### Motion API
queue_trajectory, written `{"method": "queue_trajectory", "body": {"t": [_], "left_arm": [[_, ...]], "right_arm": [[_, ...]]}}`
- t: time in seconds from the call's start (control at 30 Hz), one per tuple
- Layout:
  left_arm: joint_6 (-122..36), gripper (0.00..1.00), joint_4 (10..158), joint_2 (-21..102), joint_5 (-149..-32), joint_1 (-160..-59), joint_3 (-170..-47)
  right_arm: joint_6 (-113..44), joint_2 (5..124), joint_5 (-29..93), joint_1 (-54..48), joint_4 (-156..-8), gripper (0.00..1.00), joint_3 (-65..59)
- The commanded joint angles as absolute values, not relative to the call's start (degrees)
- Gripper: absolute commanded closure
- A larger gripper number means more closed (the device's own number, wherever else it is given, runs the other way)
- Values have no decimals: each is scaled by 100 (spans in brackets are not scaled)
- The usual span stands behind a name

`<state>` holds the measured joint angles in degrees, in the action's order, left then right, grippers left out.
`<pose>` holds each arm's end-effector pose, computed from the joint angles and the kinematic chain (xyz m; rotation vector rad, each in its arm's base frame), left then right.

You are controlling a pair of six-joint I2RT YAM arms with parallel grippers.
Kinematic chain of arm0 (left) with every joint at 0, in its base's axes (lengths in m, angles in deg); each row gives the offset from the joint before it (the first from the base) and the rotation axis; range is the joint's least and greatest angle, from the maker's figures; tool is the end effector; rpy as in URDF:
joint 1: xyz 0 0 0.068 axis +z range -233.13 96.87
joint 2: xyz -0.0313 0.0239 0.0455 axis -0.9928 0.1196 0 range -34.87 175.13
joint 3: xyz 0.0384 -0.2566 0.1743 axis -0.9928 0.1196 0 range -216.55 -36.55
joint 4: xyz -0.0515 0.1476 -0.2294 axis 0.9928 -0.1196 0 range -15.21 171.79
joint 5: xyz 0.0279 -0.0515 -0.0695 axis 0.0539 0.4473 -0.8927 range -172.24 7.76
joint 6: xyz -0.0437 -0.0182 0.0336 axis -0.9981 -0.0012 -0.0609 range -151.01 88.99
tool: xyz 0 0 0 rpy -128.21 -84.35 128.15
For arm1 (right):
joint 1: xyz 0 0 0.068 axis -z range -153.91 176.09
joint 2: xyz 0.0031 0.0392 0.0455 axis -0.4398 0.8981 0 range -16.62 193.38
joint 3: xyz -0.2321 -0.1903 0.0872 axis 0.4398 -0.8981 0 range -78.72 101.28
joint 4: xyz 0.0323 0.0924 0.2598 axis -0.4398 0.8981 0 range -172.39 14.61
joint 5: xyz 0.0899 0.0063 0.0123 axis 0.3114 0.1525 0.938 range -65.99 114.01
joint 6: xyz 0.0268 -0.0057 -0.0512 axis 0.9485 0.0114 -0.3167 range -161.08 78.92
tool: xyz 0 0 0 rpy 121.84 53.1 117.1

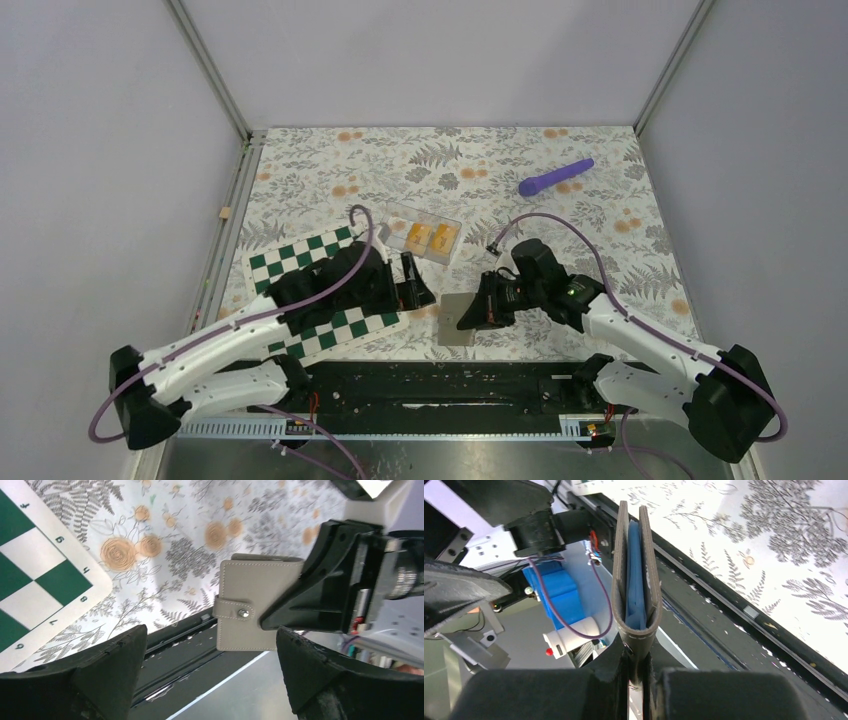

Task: Put the credit cards into the card holder
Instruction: Open the card holder.

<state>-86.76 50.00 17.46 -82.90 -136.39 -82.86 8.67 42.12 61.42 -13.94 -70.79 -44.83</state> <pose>0.1145 -0.1541 0.3161 -0.0461 2.4433 -0.9826 0.1454 0.1550 0.2547 -0.2137 2.5266 1.4897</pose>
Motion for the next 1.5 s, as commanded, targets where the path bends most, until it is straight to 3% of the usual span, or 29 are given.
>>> {"method": "queue_trajectory", "body": {"t": [0.0,0.53,0.9,1.17,1.47], "left_arm": [[-8300,1,4369,2470,-7755,-13995,-8898],[-8595,11,4356,4275,-7296,-15042,-10038],[-8792,42,4321,4920,-7154,-15256,-10096],[-9003,51,4070,5184,-6916,-15256,-9950],[-9359,74,3843,5130,-6827,-14948,-9338]], "right_arm": [[628,4242,5778,-1513,-6503,100,-4296],[618,4126,5747,-1528,-6586,100,-4563],[664,4008,5794,-1526,-6575,100,-4577],[650,3946,5900,-1530,-6569,100,-4551],[620,3910,5974,-1528,-6544,100,-4559]]}}
